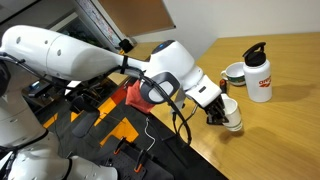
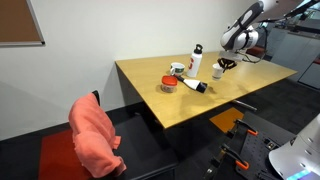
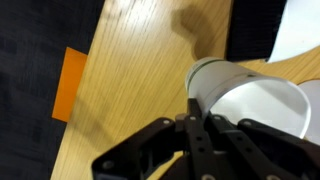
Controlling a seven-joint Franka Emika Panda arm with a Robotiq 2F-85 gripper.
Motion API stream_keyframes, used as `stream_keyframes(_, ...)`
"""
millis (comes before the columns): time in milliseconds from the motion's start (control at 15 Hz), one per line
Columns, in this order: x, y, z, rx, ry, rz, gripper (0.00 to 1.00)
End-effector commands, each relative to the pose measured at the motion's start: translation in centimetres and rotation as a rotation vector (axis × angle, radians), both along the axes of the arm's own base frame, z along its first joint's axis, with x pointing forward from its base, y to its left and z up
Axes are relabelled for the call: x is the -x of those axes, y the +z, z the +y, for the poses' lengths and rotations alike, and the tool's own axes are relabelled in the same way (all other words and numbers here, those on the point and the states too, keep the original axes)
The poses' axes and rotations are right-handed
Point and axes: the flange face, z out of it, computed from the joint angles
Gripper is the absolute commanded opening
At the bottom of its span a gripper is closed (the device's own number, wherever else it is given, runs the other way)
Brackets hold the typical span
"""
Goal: Move the cup to the right
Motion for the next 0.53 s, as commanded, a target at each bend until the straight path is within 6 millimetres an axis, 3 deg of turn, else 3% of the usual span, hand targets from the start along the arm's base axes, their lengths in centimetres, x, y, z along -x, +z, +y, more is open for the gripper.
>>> stream_keyframes(0,-2.3,-0.8,-2.7,0.06,-0.067,-0.035,0.01)
stream_keyframes(467,-5.7,-4.6,-6.2,0.082,-0.119,-0.03,0.01)
